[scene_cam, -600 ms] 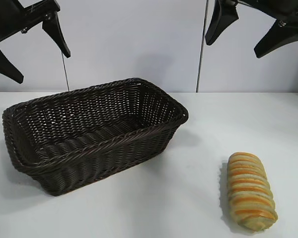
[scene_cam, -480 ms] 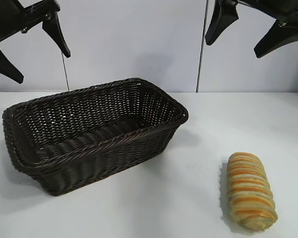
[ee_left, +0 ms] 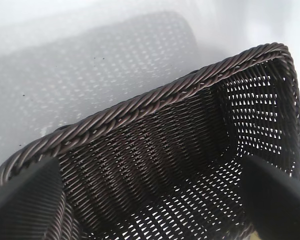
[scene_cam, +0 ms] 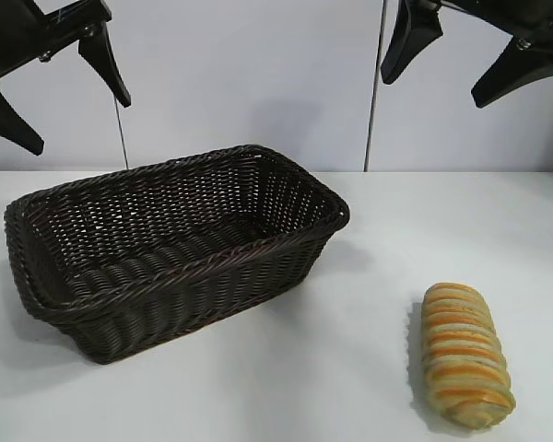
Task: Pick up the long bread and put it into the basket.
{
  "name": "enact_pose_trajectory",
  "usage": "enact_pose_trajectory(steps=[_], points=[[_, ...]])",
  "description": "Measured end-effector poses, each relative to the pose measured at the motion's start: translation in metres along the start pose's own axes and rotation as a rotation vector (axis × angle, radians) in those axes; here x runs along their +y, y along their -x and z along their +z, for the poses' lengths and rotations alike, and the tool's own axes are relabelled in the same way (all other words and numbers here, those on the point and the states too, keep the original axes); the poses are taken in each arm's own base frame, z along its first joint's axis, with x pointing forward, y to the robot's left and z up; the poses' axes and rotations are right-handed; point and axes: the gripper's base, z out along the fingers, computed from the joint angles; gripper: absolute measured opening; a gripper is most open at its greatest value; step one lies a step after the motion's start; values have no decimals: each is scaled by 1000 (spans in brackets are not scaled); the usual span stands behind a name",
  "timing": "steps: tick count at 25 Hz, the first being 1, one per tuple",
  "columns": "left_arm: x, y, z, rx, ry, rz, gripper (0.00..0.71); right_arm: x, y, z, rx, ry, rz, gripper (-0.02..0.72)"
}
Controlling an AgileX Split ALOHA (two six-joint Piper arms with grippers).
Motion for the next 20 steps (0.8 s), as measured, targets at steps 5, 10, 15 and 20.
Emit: enact_pose_trajectory(steps=[5,10,15,20], points=[[0,0,0,0,0,0,694,0,0,0,0,0,0,695],[0,0,0,0,0,0,694,0,0,0,0,0,0,695],[0,-1,0,6,-2,-2,694,0,0,0,0,0,0,695],[0,-6,0,65,4,-3,694,0,0,0,0,0,0,695]])
